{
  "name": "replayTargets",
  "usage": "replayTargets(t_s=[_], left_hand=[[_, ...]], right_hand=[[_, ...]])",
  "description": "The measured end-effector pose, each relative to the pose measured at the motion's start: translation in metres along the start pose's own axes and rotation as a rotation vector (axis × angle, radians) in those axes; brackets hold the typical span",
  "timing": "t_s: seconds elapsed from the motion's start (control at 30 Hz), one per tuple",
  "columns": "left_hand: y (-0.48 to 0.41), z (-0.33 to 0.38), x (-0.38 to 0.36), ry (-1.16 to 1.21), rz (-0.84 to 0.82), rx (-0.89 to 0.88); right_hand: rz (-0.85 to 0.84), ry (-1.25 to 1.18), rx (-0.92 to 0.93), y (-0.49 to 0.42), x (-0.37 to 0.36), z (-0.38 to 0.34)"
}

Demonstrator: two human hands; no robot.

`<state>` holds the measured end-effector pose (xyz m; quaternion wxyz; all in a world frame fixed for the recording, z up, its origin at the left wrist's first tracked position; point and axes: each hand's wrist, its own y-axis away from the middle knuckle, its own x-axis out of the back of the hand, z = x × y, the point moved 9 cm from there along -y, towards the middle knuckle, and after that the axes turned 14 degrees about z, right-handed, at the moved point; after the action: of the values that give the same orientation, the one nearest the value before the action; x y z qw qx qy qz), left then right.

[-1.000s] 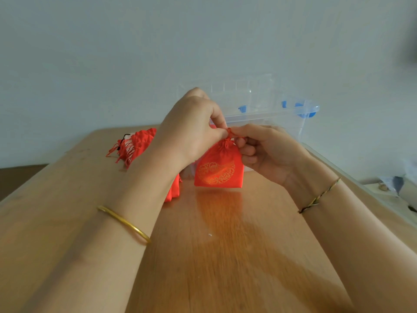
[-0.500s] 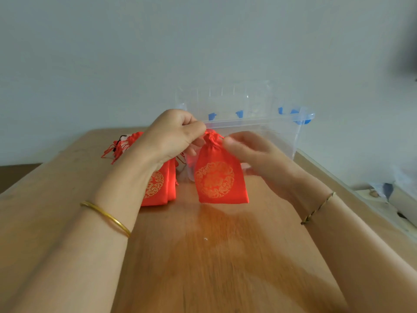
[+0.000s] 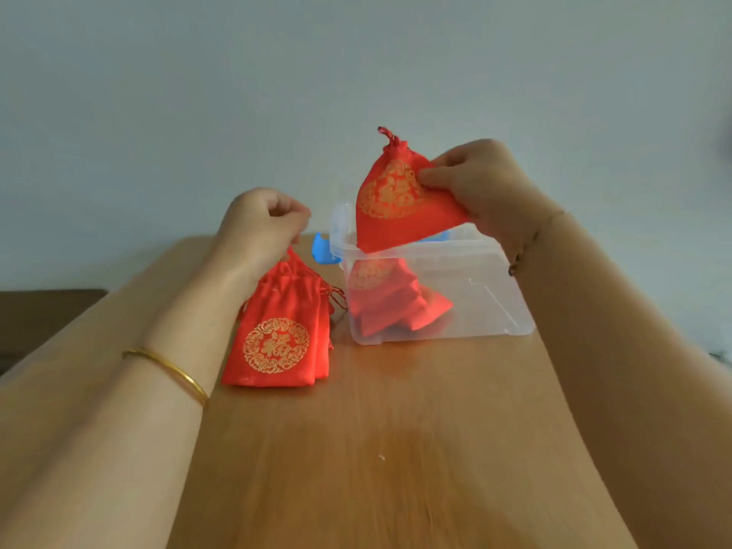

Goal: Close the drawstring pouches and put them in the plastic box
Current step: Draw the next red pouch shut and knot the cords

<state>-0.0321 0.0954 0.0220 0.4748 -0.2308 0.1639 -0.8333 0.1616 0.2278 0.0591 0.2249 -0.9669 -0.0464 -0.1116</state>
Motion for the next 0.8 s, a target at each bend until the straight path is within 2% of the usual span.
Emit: replayTargets(t_s=[0.07, 0.17, 0.27, 0.37, 0.5, 0.57, 0.7, 0.8], left_hand=[[-0.004, -0.017, -0.004, -0.062, -0.024, 0.013], [-0.012, -0.048, -0.007, -0.199, -0.052, 0.005], [-0.017, -0.069, -0.014, -0.406, -0.146, -0.084], [-0.019, -0.083, -0.022, -0.707, -0.213, -0.208], [-0.021, -0.087, -0.027, -0.739, -0.176, -0.255], [-0.019, -0.082, -0.028, -0.734, -0.172, -0.266], [-0.017, -0.070, -0.022, -0.690, -0.167, -0.275], [-0.012, -0.055, -0.012, -0.681, -0.185, -0.273]], right_hand=[[-0.056, 0.068, -0.122, -0.029, -0.015, 0.012], [-0.268, 0.295, -0.244, -0.048, -0.053, 0.040], [-0.447, 0.500, -0.232, -0.040, -0.088, 0.057], [-0.537, 0.725, -0.104, -0.031, -0.097, 0.059], [-0.508, 0.708, -0.031, -0.025, -0.090, 0.049], [-0.391, 0.623, 0.030, -0.024, -0.080, 0.033], [-0.088, 0.534, 0.298, -0.018, -0.049, -0.016], [-0.104, 0.323, 0.321, 0.013, -0.037, -0.034]])
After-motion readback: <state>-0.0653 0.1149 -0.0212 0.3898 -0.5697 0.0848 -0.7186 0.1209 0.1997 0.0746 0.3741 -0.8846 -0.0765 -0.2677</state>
